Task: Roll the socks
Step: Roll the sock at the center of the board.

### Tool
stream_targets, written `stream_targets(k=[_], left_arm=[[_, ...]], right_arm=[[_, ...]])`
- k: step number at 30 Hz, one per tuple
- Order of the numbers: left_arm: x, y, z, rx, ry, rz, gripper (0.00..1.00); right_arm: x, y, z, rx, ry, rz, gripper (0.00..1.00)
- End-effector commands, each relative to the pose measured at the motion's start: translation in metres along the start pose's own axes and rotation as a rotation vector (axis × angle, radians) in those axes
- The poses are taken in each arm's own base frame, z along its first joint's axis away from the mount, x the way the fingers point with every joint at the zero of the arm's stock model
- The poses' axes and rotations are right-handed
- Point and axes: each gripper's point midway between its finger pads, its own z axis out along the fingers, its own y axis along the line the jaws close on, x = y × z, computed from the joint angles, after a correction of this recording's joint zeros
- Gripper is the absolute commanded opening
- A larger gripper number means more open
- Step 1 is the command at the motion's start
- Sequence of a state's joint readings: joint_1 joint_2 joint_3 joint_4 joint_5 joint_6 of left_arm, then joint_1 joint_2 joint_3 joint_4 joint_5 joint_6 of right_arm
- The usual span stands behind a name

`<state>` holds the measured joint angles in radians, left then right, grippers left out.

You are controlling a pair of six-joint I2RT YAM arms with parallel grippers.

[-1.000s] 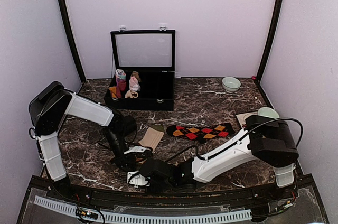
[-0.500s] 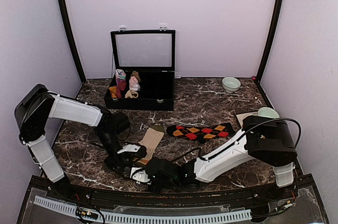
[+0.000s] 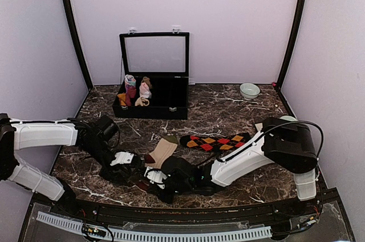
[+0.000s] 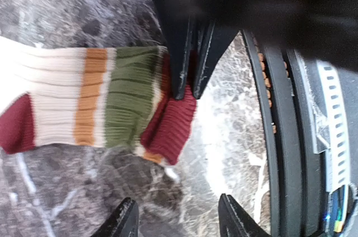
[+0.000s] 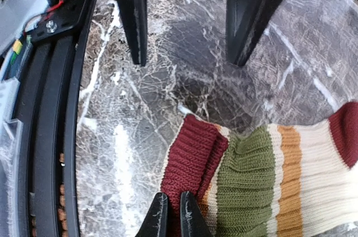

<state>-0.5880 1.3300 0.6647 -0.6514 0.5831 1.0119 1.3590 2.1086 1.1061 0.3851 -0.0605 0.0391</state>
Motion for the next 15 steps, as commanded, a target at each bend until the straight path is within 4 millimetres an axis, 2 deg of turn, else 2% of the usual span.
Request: stream_targets(k=[1,4,7,9,15], left_arm=[[0.000,0.002,-0.004,-0.050,0.000,0.091,0.49],[0.001,0.000,-0.002,-0.061,0.011,0.137,0.48],[0.001,-0.014,0.008,-0.034,0.054,0.232,0.46],[0.001,-0.016,0.015,-0.043,0.081,0.292,0.45],[-0.018,-0.005,0.024,-0.050,0.087,0.331,0.41]], right_arm=[[0.094,0.009,-0.001,-0.131,0.336,0.303,0.04],[0.097,0.003,-0.003,-0.154,0.349,0.464,0.03],[0.103,-0.006,-0.005,-0.151,0.368,0.610,0.03],[0.107,-0.009,-0.005,-0.169,0.383,0.708,0.03],[0.116,-0.012,-0.007,-0.195,0.387,0.917,0.02]])
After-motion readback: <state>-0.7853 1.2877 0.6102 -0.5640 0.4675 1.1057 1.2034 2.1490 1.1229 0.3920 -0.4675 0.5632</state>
